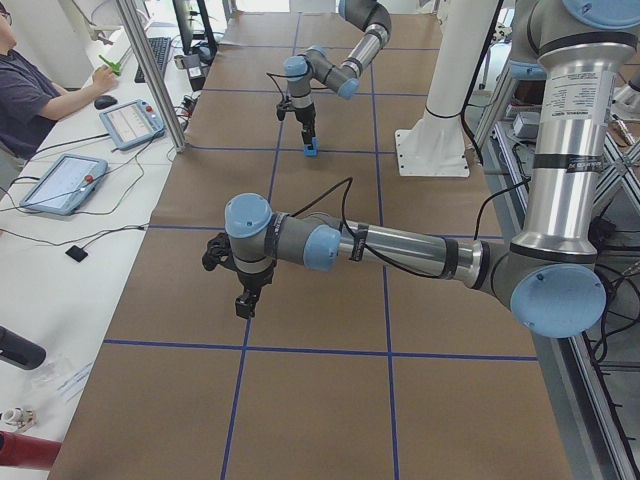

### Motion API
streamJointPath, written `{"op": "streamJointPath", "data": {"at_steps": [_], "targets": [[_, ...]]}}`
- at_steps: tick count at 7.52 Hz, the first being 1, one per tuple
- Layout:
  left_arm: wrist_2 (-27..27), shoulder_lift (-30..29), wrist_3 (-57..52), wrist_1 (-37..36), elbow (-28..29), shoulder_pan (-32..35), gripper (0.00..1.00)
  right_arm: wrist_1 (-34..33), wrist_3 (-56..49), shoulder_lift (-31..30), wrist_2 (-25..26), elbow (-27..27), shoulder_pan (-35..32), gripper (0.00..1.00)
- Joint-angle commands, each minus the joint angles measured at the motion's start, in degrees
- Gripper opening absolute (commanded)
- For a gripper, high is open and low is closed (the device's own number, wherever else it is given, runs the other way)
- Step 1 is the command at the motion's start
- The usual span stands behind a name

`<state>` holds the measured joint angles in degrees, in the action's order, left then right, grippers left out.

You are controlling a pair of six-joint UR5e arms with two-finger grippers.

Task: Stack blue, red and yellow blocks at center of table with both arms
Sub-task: 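Open the right gripper to release the blue cube and lift, then withdraw the right arm while the left arm moves toward the red cube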

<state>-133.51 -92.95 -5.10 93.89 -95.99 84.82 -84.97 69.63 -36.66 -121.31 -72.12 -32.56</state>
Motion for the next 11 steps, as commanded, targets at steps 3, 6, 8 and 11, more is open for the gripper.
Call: {"op": "streamJointPath", "data": {"at_steps": [3,6,8,11], "targets": [[0.2,-2.0,4.8,-0.5,-0.2,-0.2,1.00,-2.5,0.7,-4.3,-3.1,-11.1,-8.1,1.00],[0.3,-4.0,25.1,-0.3,-5.1,-9.0,1.00,-6.8,-4.6,-17.4,-7.2,-24.1,-20.5,1.00],[0.7,-3.8,40.7,-0.3,-11.6,-15.4,1.00,-6.7,-14.1,-24.9,-6.3,-26.0,-25.9,1.00],[10.3,-4.0,58.5,2.0,-14.0,-27.5,0.99,-6.8,-35.6,-32.3,-7.4,-25.8,-30.9,1.00]]}}
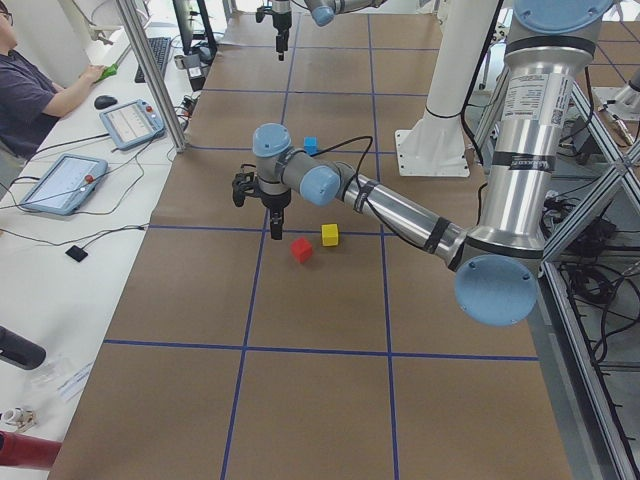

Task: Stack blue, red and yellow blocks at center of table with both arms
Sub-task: 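Withdraw the right arm while the left arm moves toward the red cube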

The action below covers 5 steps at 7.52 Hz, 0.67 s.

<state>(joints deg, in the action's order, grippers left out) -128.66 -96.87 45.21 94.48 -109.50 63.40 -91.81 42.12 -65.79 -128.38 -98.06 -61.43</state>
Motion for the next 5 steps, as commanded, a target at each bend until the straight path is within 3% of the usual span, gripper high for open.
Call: {"op": "streamJointPath", "data": {"at_steps": [1,5], "targets": [[9.3,-0.4,13.3,4.0,-0.1,-9.8,0.99,-0.1,-14.4,-4.8,-0.2,0.5,-4.2,1.00],[14.5,0.3,23.7,4.5,3.3,-11.0,0.99,0.8,-18.3,-6.6,0.1,2.3,-5.6,1.00]]}}
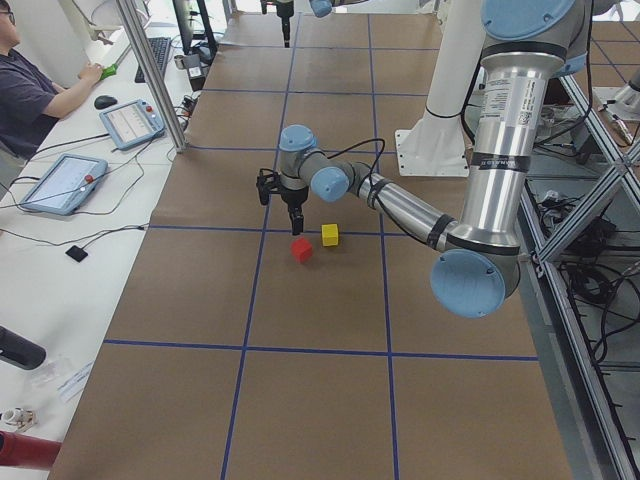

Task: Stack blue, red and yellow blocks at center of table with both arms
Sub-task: 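Withdraw the right arm while the left arm moves toward the red cube, then lower the left gripper onto the red cube and close it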

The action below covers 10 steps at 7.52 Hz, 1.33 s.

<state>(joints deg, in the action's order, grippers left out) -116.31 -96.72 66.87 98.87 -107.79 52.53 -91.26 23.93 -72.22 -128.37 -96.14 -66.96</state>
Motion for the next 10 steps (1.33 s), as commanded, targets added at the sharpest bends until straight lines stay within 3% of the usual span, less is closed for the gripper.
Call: {"op": "streamJointPath", "data": {"at_steps": [1,10], "targets": [[2.9,0.2,2.2,0.1,2.6,-0.2,0.99,0.2,-0.1,-0.1,0.1,0.3,0.0,1.00],[5.5,-0.2,8.9,3.6,5.9,-4.9,0.99,0.4,0.2,-0.2,0.2,1.0,0.1,1.00]]}}
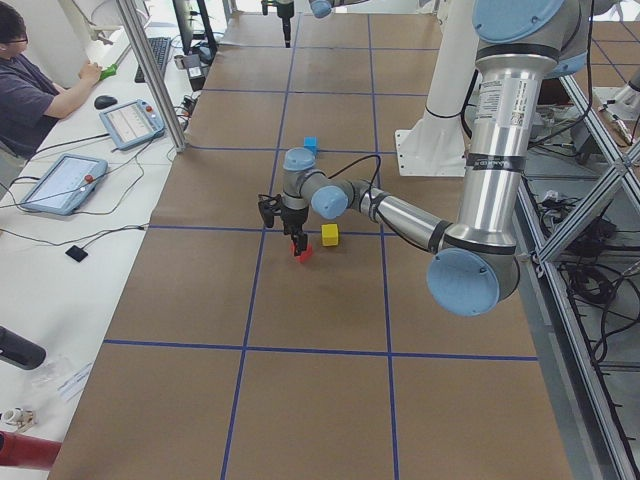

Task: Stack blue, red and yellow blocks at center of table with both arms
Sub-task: 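Lower the left gripper onto the red cube and close it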

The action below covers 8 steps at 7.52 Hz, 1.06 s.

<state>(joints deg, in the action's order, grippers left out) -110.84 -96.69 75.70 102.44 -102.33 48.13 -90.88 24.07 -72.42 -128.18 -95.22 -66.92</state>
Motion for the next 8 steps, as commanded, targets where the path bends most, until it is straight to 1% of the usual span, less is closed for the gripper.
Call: {"op": "streamJointPath", "data": {"at_steps": [1,6,8], "targets": [[0.0,-0.4,0.1,0.0,0.8,-0.8,0.99,0.0,0.1,-0.1,0.0,0.0,0.1,1.00],[0.0,-0.6,0.0,0.0,1.8,-3.7,0.99,0.0,1.0,0.0,-0.1,0.2,0.1,1.00],[0.0,-0.6,0.0,0.0,1.9,-3.9,0.99,0.0,0.9,0.0,-0.1,0.1,0.1,1.00]]}}
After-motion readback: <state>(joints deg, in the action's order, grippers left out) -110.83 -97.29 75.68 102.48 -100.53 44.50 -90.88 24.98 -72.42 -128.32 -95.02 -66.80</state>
